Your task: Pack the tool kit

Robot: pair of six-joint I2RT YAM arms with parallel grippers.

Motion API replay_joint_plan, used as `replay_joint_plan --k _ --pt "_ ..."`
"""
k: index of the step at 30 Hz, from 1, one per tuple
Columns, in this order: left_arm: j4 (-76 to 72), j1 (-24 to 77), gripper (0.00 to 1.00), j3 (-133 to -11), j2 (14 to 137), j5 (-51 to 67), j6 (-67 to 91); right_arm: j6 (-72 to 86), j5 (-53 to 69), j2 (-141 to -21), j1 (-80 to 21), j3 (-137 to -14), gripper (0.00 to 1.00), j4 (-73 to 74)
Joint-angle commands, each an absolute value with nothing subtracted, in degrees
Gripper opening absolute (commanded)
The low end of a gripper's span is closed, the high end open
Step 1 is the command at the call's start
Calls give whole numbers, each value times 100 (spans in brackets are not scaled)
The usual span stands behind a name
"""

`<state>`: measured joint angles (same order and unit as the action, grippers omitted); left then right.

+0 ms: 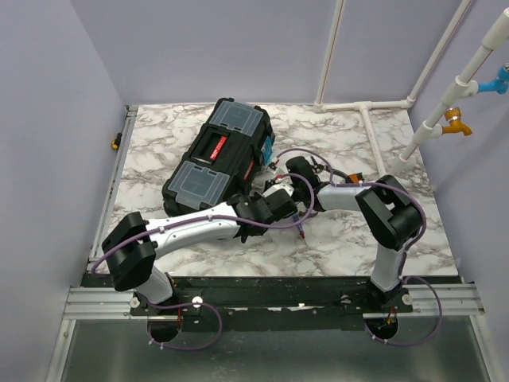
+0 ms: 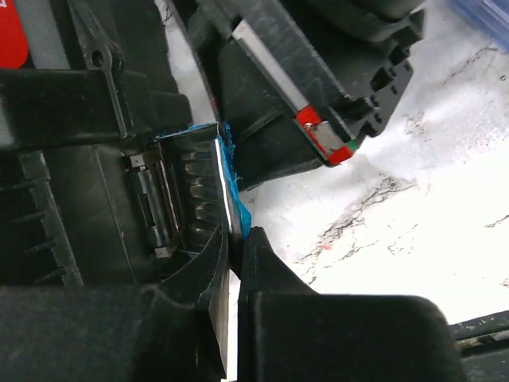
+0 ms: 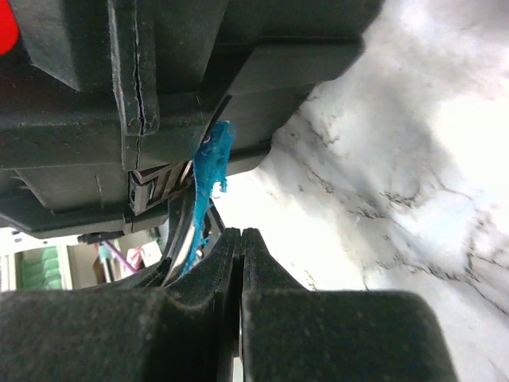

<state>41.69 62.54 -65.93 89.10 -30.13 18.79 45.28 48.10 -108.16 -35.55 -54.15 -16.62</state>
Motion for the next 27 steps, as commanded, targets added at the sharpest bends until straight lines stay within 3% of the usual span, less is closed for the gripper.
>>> replay_joint_plan --k 1,7,9,11,14,18,24,27 --pt "3962 5994 0 -6518 8559 -2838 1896 4111 3732 -10397 -3577 -5494 1 -821" --pt "3601 5545 0 -6179 7867 -1830 2030 4468 2439 -9869 -3577 -4831 4 -1061" --pt "3485 5375 0 -6056 7647 -1512 2039 4789 2408 -9690 -3586 -4375 17 -1697" --pt "3436 5257 0 -5996 7476 -1362 2048 5081 2421 -9590 -3599 -3956 43 -2348" --pt "3432 5077 0 -5947 7309 -1078 2065 5599 2417 -9527 -3692 -3214 62 -3867" --pt "3283 4806 0 -5820 7080 -605 2107 5982 2358 -9659 -3871 -2672 76 -5601" --pt "3115 4483 0 -5705 6824 114 2187 6330 2147 -10053 -4038 -2532 91 -6837" --pt "3067 4372 0 -5687 6729 453 2228 6423 2097 -10172 -4056 -2527 93 -7113"
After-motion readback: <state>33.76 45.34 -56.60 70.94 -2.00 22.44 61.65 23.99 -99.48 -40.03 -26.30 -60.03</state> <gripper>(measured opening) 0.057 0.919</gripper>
